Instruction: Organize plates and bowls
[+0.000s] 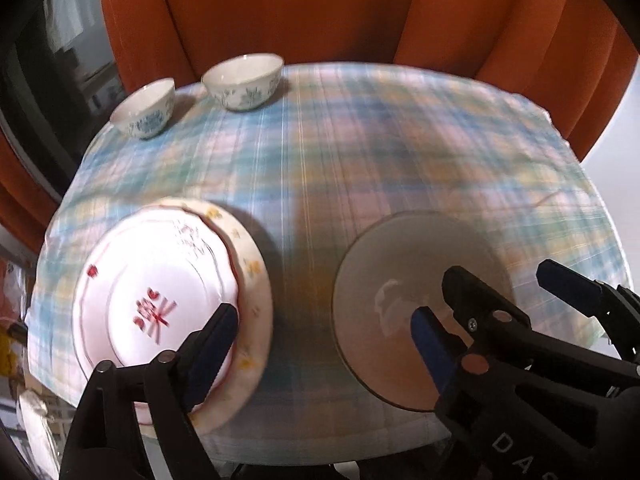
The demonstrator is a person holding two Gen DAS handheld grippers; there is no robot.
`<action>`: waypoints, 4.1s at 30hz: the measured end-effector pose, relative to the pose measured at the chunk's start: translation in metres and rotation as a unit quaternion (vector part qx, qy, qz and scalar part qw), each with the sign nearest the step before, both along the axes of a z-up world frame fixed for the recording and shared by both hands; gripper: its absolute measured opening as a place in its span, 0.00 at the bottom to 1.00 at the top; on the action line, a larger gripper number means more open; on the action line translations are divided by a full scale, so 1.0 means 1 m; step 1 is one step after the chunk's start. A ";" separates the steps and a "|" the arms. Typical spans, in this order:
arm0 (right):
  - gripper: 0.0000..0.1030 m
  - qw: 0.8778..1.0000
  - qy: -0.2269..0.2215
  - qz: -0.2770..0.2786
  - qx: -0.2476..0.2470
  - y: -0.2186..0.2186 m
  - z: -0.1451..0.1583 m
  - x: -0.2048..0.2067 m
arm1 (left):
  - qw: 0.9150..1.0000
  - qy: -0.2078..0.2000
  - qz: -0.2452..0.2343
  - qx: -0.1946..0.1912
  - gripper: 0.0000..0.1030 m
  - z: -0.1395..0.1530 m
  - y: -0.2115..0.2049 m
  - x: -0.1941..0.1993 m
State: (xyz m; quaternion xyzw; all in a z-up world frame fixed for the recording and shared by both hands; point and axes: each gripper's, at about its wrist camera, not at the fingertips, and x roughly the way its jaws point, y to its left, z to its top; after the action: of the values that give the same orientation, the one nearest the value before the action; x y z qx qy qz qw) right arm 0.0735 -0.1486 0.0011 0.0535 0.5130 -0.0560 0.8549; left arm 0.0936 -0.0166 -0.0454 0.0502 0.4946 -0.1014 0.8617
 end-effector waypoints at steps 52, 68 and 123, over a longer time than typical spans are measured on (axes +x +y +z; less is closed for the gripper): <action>0.81 0.993 -0.081 0.086 0.004 0.115 0.052 0.231 | 0.991 -0.073 0.112 -0.012 0.80 0.054 0.109 0.214; 0.80 0.985 -0.074 0.149 0.034 0.173 0.019 0.323 | 0.976 -0.072 0.201 0.033 0.76 0.031 0.164 0.286; 0.27 0.994 -0.014 0.105 0.004 0.271 -0.026 0.363 | 0.992 -0.023 0.128 0.004 0.26 -0.012 0.250 0.338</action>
State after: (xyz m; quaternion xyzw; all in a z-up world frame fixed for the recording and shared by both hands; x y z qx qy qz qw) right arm 0.4366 0.1222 -0.0250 0.0033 0.5041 0.0366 0.8628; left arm 0.4314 0.2336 -0.0579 -0.0073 0.4777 0.0126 0.8784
